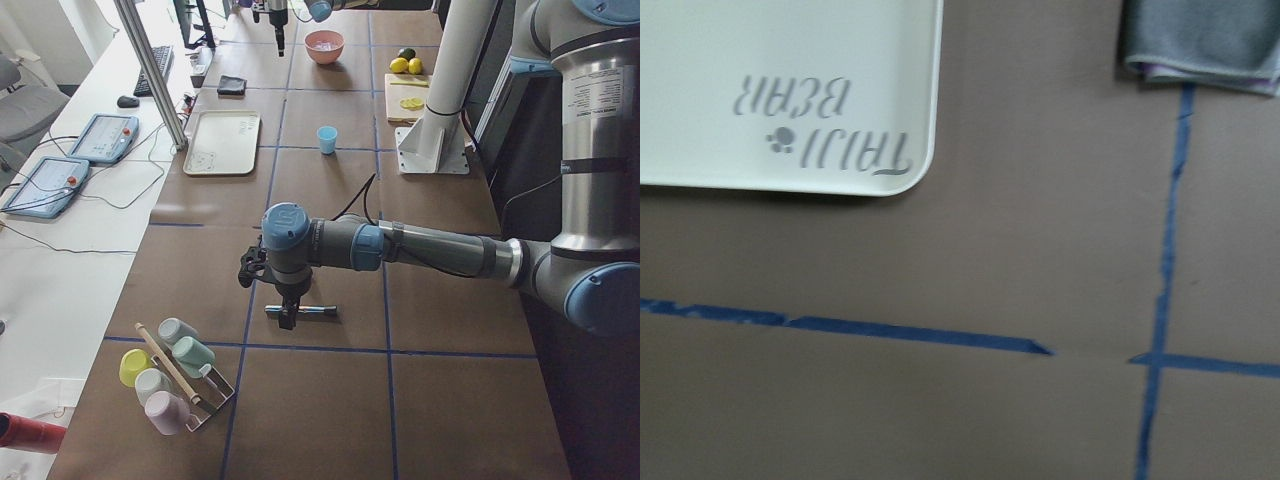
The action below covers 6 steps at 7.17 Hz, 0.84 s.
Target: Mash ice and strawberries in cup
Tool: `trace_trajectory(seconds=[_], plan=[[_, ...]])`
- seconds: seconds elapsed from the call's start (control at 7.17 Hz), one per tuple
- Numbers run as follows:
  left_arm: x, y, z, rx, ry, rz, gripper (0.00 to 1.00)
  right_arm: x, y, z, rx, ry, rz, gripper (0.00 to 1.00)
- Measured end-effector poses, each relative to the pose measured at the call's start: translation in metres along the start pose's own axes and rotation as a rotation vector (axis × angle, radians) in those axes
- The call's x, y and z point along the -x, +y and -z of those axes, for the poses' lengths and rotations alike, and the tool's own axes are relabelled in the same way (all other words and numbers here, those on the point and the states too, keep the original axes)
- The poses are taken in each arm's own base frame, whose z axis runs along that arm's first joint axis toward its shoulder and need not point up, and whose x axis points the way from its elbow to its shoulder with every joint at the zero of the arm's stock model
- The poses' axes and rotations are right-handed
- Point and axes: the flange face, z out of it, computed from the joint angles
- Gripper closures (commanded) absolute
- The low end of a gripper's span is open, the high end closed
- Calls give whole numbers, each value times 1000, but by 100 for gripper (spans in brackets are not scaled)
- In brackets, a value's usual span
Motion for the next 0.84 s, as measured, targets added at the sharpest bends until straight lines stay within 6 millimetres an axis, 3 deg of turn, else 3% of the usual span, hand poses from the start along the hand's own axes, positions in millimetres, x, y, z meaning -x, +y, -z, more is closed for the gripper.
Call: trace_trajectory(seconds=[0.28, 0.42, 0.84], plan=[[-3, -7, 3, -32, -3, -37, 0, -125, 42, 5, 23, -17, 92, 0], [-4, -10, 4, -57, -5, -63, 0, -180, 81, 3, 33, -18, 127, 0], [-7, -14, 5, -82, -5, -90, 0, -285, 203, -16, 43, -20, 152, 0]])
